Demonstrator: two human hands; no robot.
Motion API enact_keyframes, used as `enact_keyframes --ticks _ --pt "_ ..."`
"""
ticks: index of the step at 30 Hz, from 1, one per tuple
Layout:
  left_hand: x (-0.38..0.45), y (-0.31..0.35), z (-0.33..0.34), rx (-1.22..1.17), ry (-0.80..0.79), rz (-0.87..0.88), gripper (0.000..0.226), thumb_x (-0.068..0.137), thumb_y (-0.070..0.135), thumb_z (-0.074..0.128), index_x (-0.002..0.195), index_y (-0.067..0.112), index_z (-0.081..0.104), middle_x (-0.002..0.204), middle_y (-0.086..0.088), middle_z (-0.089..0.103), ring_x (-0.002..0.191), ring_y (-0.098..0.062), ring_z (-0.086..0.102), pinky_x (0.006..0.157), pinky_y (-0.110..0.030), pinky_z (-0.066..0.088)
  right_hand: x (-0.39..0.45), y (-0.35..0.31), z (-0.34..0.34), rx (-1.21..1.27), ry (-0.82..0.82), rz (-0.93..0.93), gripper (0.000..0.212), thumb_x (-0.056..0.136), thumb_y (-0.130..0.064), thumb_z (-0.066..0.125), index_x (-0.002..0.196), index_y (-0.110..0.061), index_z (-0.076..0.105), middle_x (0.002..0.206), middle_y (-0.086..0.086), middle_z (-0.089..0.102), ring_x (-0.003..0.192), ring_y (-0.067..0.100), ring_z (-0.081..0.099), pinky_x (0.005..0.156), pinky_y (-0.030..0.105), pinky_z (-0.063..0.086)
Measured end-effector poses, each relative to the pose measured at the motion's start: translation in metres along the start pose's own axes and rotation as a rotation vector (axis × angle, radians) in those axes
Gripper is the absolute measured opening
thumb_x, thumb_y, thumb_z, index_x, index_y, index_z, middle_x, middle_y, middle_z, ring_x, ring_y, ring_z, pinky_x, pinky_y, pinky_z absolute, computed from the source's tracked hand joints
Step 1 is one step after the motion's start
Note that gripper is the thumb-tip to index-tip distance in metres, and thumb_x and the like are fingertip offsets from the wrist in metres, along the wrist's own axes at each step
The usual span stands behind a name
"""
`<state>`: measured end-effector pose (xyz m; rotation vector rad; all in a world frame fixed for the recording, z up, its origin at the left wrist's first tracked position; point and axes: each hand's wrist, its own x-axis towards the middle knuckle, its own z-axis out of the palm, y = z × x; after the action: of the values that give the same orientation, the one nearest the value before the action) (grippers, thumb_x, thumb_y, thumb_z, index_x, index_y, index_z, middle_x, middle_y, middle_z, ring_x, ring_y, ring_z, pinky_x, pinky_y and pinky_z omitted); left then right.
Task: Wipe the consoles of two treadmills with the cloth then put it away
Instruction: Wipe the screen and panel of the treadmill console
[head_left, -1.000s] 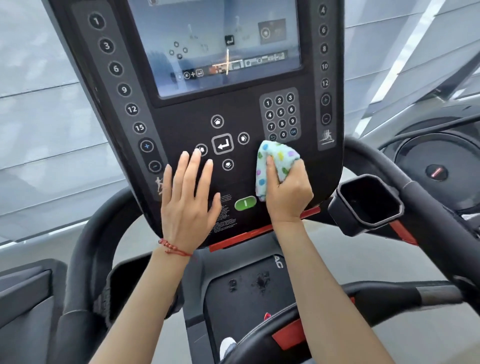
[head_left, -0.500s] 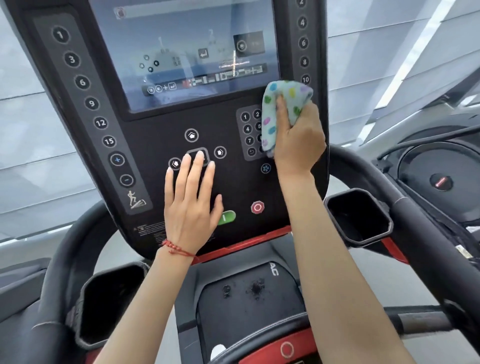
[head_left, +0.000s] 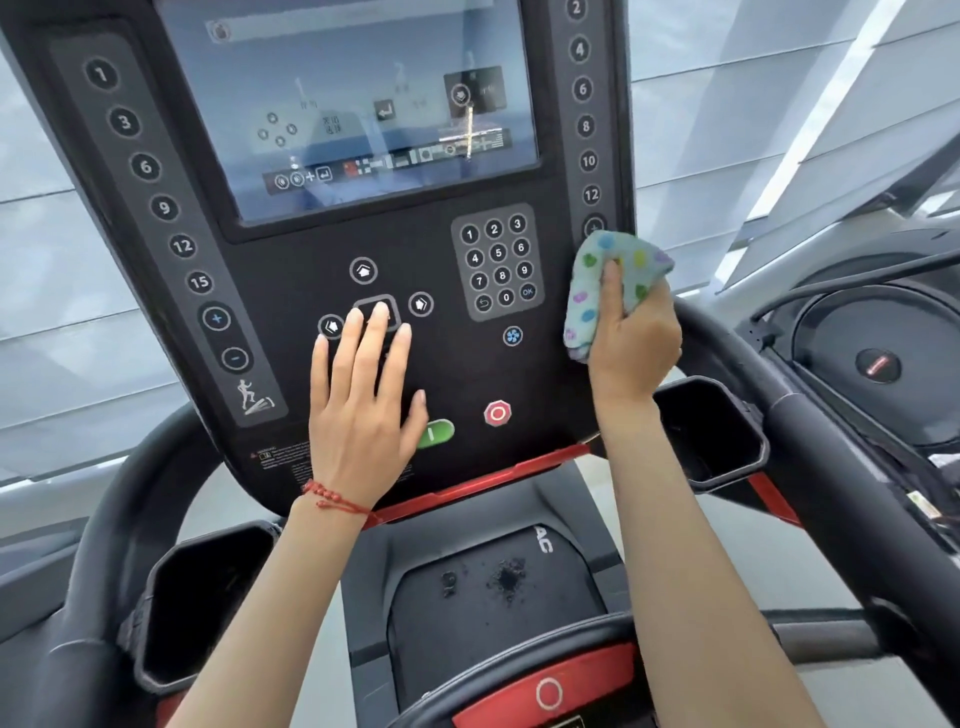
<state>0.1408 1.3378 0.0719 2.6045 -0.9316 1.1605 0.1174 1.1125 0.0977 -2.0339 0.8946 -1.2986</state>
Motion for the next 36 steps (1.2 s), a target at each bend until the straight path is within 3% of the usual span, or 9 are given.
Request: enact_keyframes --ticks 3,6,9,16,24,30,36 --pt "0.003 0.005 0.001 -0.005 0.014 -0.017 0.049 0.086 0.02 0.057 0.131 -0.001 0.051 0.139 -0.022 0.043 0.133 -0.036 0.033 0.111 -0.053 0.022 -0.008 -0.001 -0.003 0.021 -0.017 0.065 0.044 0.088 -0.038 0.056 0.099 0.004 0.059 0.092 0.02 0.067 0.084 0.036 0.062 0.063 0.032 0.04" --pt "0.011 0.016 0.004 -0.018 0.026 -0.015 0.05 0.086 0.021 0.057 0.131 0.0 0.051 0.14 -0.021 0.043 0.134 -0.034 0.032 0.111 -0.052 0.022 -0.029 0.0 -0.006 0.051 -0.052 -0.045 0.046 0.085 -0.041 0.058 0.085 0.005 0.058 0.076 0.02 0.065 0.066 0.035 0.062 0.054 0.024 0.033" --pt "0.023 0.029 0.01 -0.038 0.038 -0.007 0.049 0.087 0.021 0.057 0.131 0.001 0.051 0.141 -0.02 0.042 0.134 -0.034 0.032 0.111 -0.051 0.021 -0.052 0.011 -0.008 0.062 -0.109 -0.131 0.046 0.083 -0.043 0.053 0.076 0.003 0.057 0.065 0.016 0.063 0.054 0.03 0.06 0.048 0.023 0.037" --pt "0.045 0.041 0.022 -0.031 0.057 -0.031 0.049 0.088 0.023 0.057 0.133 0.004 0.05 0.142 -0.018 0.042 0.135 -0.032 0.031 0.111 -0.053 0.021 -0.053 0.014 0.001 0.033 -0.025 -0.034 0.052 0.087 -0.048 0.047 0.073 0.002 0.054 0.061 0.013 0.06 0.051 0.026 0.059 0.049 0.016 0.037" --pt "0.046 0.038 0.027 -0.006 0.076 -0.031 0.049 0.088 0.024 0.056 0.133 0.005 0.05 0.141 -0.017 0.043 0.134 -0.032 0.034 0.109 -0.054 0.024 -0.011 0.0 0.015 0.056 0.087 -0.126 0.056 0.089 -0.051 0.044 0.074 0.002 0.055 0.061 0.012 0.06 0.05 0.025 0.058 0.051 0.017 0.038" --pt "0.047 0.038 0.025 0.005 0.078 -0.03 0.049 0.088 0.024 0.056 0.133 0.006 0.05 0.142 -0.016 0.042 0.134 -0.031 0.033 0.11 -0.053 0.023 0.063 -0.044 0.031 0.102 0.073 -0.22 0.053 0.084 -0.05 0.047 0.088 0.001 0.063 0.074 0.012 0.067 0.064 0.027 0.065 0.053 0.031 0.051" --pt "0.049 0.04 0.022 0.004 0.076 -0.035 0.05 0.086 0.024 0.057 0.132 0.007 0.05 0.142 -0.015 0.043 0.133 -0.03 0.035 0.109 -0.053 0.025 0.122 -0.079 0.037 0.11 -0.004 -0.322 0.048 0.087 -0.049 0.047 0.094 -0.004 0.061 0.084 0.009 0.067 0.072 0.023 0.064 0.058 0.028 0.046"
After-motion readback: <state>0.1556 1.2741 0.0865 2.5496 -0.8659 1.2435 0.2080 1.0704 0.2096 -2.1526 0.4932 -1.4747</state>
